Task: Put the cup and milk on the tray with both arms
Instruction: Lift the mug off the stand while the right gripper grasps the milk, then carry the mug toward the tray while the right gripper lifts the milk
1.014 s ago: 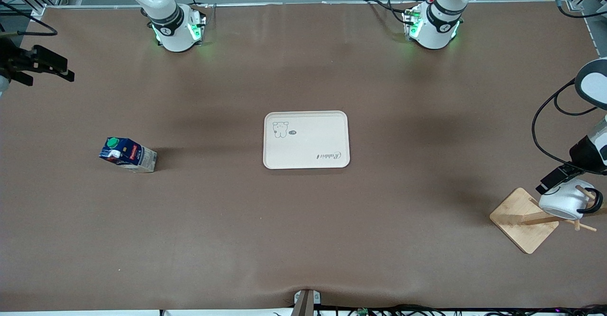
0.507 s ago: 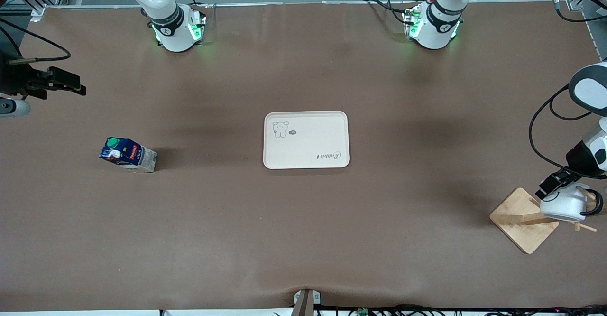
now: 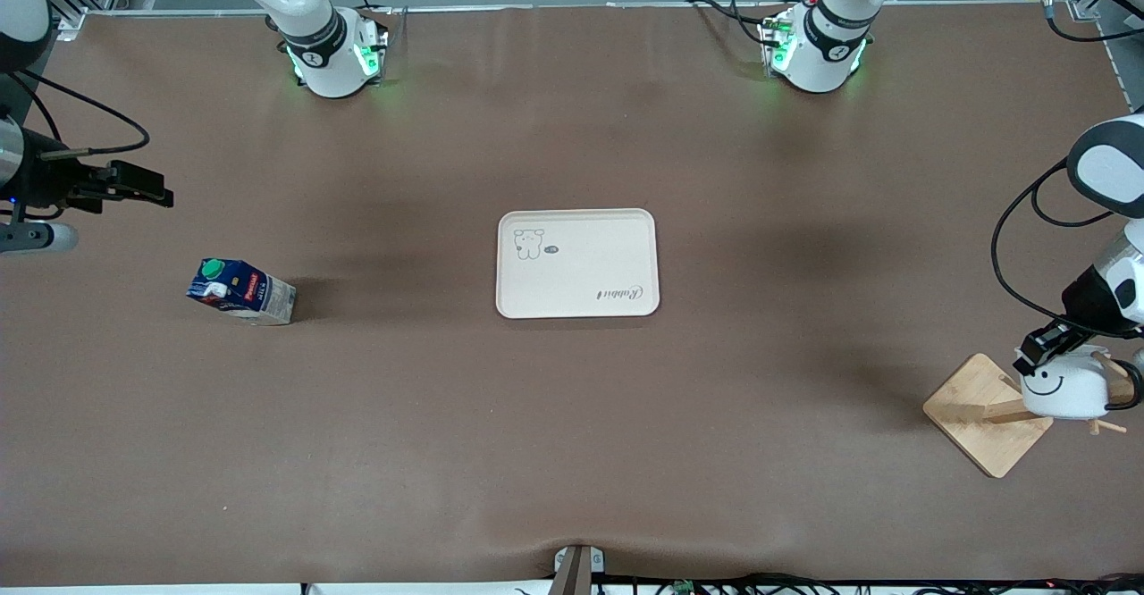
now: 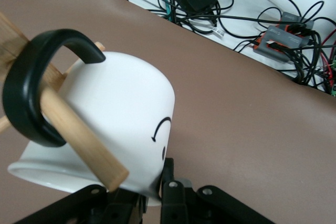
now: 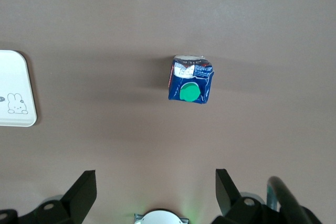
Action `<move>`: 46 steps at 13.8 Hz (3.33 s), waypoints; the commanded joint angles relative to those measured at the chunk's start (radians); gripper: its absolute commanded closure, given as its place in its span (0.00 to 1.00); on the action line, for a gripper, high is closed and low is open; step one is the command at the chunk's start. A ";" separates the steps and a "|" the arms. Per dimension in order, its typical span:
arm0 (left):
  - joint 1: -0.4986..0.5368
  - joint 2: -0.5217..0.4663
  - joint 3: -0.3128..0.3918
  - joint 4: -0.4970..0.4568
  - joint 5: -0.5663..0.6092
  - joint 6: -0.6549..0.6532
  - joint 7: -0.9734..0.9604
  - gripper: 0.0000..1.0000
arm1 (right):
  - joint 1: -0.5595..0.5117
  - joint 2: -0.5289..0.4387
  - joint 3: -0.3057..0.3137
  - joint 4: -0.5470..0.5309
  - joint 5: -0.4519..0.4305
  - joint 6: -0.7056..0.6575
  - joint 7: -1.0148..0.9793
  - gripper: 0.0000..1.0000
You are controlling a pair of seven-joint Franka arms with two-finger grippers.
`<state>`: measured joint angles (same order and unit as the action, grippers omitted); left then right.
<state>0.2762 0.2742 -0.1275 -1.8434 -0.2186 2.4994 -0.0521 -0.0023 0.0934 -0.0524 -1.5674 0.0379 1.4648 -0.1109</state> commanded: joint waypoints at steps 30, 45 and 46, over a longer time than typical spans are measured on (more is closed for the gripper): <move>-0.233 0.006 -0.328 0.156 0.203 -0.577 -0.446 1.00 | -0.076 0.015 0.012 -0.416 -0.070 0.592 -0.056 0.00; -0.631 0.444 -0.320 0.334 0.214 -0.537 -0.986 1.00 | -0.059 0.040 0.014 -0.562 -0.050 0.785 -0.041 0.00; -0.635 0.456 -0.322 0.334 0.211 -0.537 -0.986 1.00 | -0.059 0.040 0.014 -0.575 -0.050 0.811 -0.042 0.00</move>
<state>-0.3524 0.7014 -0.4519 -1.5401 -0.0259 1.9666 -1.0218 -0.0563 0.1432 -0.0419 -2.1017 -0.0199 2.2229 -0.1528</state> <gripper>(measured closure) 0.907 0.000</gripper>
